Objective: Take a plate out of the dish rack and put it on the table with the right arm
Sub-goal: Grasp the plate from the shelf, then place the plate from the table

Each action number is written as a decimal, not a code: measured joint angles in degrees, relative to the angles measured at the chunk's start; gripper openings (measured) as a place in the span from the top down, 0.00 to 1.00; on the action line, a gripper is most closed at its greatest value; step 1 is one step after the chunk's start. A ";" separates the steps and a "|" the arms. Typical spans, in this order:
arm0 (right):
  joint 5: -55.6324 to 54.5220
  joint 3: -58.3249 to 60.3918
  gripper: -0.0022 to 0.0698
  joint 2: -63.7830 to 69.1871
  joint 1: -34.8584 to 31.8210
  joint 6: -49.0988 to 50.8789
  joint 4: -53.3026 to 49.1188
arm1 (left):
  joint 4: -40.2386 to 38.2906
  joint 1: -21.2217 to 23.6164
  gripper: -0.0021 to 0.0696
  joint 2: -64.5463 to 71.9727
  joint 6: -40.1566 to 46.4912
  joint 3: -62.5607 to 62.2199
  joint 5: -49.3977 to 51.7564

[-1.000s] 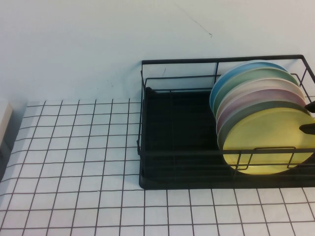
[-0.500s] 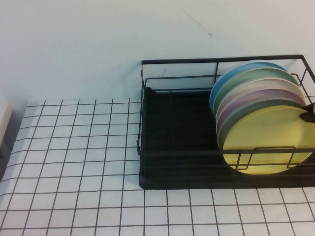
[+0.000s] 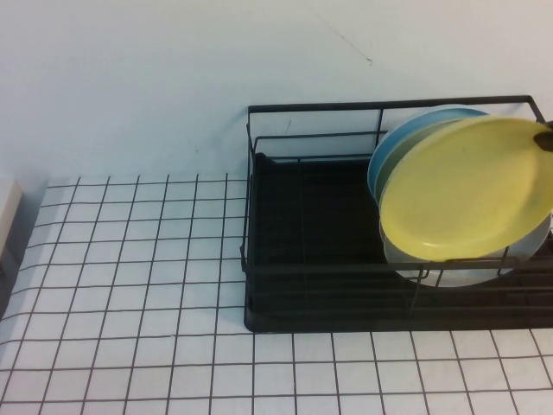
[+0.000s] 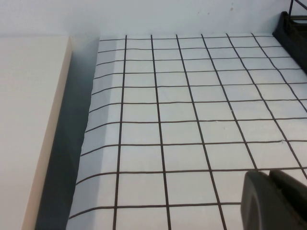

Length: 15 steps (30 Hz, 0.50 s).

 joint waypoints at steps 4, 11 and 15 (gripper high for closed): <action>0.68 -1.16 0.94 -3.15 0.00 2.07 0.48 | 0.00 0.00 0.98 0.00 0.00 0.00 0.00; 9.42 -4.40 0.95 -11.30 0.00 26.75 -1.28 | 0.00 0.00 0.98 0.00 0.00 0.00 0.00; 19.58 -4.49 0.96 -12.77 0.00 43.65 -10.46 | 0.00 0.00 0.98 0.00 0.00 0.00 0.00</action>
